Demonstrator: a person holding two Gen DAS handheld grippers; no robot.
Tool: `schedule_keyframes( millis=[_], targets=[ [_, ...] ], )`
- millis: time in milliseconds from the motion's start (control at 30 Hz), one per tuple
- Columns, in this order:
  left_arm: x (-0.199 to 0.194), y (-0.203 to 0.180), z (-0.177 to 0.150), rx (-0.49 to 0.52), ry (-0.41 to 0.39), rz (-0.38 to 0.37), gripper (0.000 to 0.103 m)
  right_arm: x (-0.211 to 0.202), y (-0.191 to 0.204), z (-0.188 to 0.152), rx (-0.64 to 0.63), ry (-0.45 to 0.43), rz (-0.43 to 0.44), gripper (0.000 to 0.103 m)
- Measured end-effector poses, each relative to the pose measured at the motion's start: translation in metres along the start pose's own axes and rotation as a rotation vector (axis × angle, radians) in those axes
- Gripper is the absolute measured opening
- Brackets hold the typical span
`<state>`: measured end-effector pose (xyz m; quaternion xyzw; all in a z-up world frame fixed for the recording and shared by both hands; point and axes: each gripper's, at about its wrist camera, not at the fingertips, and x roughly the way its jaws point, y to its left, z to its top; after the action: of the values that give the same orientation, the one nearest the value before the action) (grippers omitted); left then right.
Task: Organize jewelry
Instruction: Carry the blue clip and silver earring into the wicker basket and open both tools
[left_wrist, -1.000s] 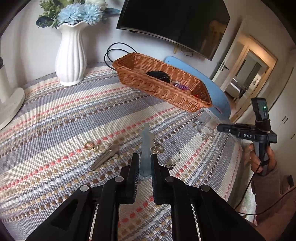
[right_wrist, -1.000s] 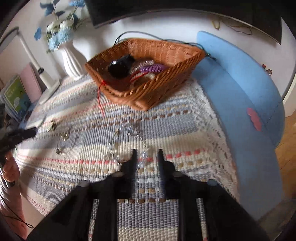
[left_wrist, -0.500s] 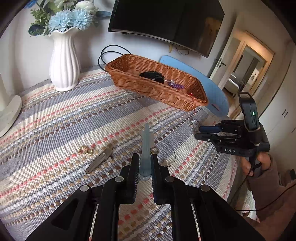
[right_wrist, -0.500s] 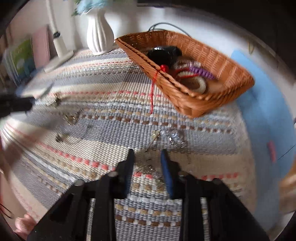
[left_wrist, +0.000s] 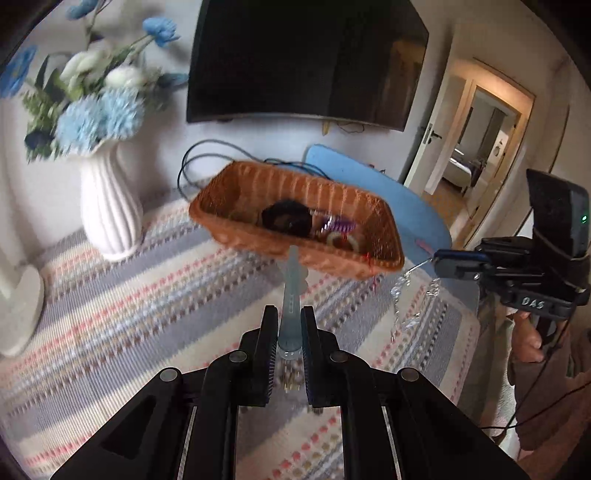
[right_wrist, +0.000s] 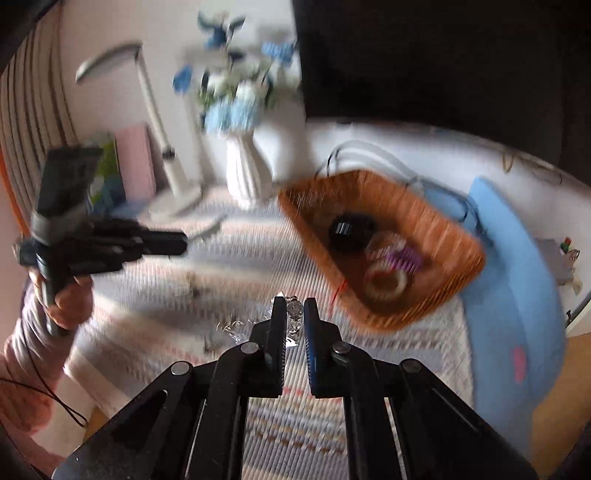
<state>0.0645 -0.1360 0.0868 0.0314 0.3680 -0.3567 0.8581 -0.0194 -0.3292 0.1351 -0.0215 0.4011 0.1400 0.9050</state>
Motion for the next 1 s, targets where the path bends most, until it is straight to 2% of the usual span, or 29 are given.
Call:
schedule_keyframes(
  millis=[167,367,467,700,1000],
  targets=[
    [0.017,-0.01,0.047,0.035,-0.017,-0.006,0.013,-0.007,-0.027,0.033,0.054,-0.097,-0.041,0.011],
    [0.063,-0.014,0.087,0.017,-0.006,-0.064,0.013,0.018,-0.072,0.042,0.147,-0.102,-0.078,0.011],
    [0.091,-0.021,0.091,0.014,0.027,-0.103,0.013,0.035,-0.09,0.039,0.19,-0.085,-0.058,0.011],
    [0.144,-0.047,0.083,0.065,0.121,-0.111,0.013,0.061,-0.114,0.03,0.239,-0.046,-0.055,0.011],
    [0.163,-0.044,0.071,0.055,0.183,-0.133,0.013,0.079,-0.129,0.021,0.313,-0.013,-0.031,0.012]
  ],
)
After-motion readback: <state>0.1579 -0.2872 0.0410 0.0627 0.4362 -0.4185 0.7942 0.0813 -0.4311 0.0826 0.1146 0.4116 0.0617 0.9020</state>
